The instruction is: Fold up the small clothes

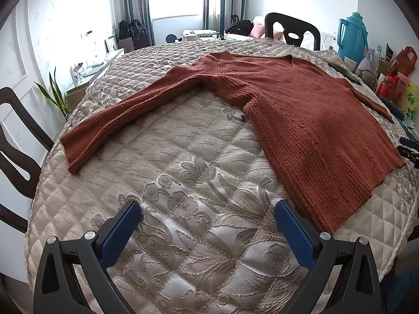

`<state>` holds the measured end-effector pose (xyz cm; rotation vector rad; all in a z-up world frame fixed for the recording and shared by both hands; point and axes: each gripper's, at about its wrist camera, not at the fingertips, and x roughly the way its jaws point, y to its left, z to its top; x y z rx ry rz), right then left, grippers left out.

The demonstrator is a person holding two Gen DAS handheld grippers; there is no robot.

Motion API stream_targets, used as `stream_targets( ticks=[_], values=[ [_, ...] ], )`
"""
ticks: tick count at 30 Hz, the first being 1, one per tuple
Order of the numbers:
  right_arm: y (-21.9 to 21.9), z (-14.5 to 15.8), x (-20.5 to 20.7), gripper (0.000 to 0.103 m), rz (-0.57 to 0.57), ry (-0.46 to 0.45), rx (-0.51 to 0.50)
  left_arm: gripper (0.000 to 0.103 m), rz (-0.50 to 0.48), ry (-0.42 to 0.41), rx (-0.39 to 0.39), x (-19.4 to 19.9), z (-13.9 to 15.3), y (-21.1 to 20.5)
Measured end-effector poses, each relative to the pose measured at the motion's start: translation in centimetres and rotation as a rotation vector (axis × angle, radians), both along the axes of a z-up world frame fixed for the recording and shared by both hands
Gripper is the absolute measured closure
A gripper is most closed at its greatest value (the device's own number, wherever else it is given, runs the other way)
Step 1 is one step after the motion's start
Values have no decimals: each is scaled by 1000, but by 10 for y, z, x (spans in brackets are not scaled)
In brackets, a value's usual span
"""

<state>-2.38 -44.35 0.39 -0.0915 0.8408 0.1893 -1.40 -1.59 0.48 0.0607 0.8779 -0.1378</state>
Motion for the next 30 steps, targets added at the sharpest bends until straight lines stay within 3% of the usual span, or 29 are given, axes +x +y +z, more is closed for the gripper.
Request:
stream_targets(
  ticks=[30],
  values=[
    [4,0,1,16,-59,28,-13,0,22,15,-1,1,-4,0]
  ],
)
